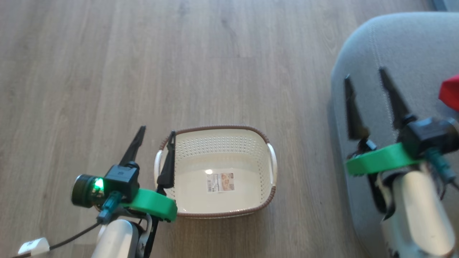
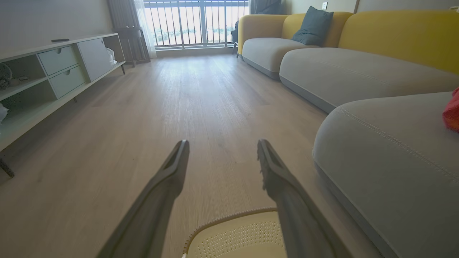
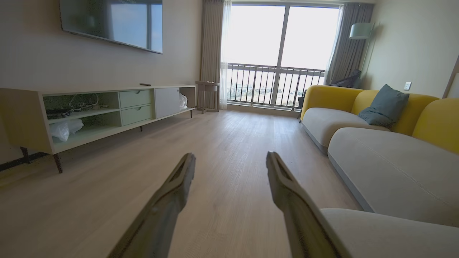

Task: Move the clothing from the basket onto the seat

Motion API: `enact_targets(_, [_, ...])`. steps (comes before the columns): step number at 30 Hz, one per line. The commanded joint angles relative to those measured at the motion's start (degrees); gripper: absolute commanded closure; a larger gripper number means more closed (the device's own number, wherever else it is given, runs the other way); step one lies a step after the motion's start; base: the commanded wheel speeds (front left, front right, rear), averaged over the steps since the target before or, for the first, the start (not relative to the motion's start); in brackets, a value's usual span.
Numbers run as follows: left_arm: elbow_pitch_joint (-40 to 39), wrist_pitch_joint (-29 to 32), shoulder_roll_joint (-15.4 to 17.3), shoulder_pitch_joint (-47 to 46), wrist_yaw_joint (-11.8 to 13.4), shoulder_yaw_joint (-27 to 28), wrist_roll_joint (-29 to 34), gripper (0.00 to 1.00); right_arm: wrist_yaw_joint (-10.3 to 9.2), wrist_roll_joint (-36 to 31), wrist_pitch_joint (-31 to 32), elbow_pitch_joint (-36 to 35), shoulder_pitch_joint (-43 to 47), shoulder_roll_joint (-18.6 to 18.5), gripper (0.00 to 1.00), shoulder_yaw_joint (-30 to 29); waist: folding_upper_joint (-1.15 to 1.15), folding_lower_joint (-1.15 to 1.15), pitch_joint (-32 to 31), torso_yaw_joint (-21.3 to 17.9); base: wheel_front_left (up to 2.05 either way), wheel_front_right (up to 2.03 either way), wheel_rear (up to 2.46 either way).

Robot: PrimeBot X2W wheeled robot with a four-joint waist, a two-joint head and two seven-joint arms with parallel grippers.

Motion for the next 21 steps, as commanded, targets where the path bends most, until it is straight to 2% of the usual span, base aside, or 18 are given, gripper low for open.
enact_targets(1, [-2.49,-0.27,-0.25,-0.46,1.12,2.43,-0.05,0.0,-0.02,0.49,-0.12,-1.12,-0.03,0.61,0.0,1.76,0.0,0.01,-0.75,1.14,0.0,0.0,0.0])
enact_targets(5, [-2.4,-0.27,-0.26,0.86,6.28,4.56,-2.31,0.0,-0.02,1.67,-0.12,1.66,2.86,1.3,0.0,2.54,0.0,0.01,-1.54,2.23,0.0,0.0,0.0])
enact_targets(8, [-2.05,-0.27,-0.26,1.51,7.47,5.07,-2.74,0.0,-0.02,0.92,-0.12,4.15,4.97,1.48,0.0,4.2,0.0,0.01,-1.89,2.74,0.0,0.0,0.0])
enact_targets(12, [-1.38,-0.27,-0.26,2.42,7.02,4.82,-2.9,0.0,-0.02,3.54,-0.12,5.94,7.16,1.54,0.0,3.69,0.0,0.01,-2.28,3.01,0.0,0.0,0.0])
enact_targets(15, [1.16,-0.27,-0.26,3.16,5.34,4.81,-5.0,0.0,-0.02,4.65,-0.12,7.24,8.59,1.55,0.0,3.23,0.0,0.01,-2.77,3.15,0.0,0.0,0.0])
enact_targets(21, [2.51,-0.27,-0.27,4.18,3.25,4.27,-5.18,0.0,-0.02,5.8,-0.12,8.37,10.31,1.56,0.0,1.31,0.0,0.01,-3.94,3.74,0.0,0.0,0.0])
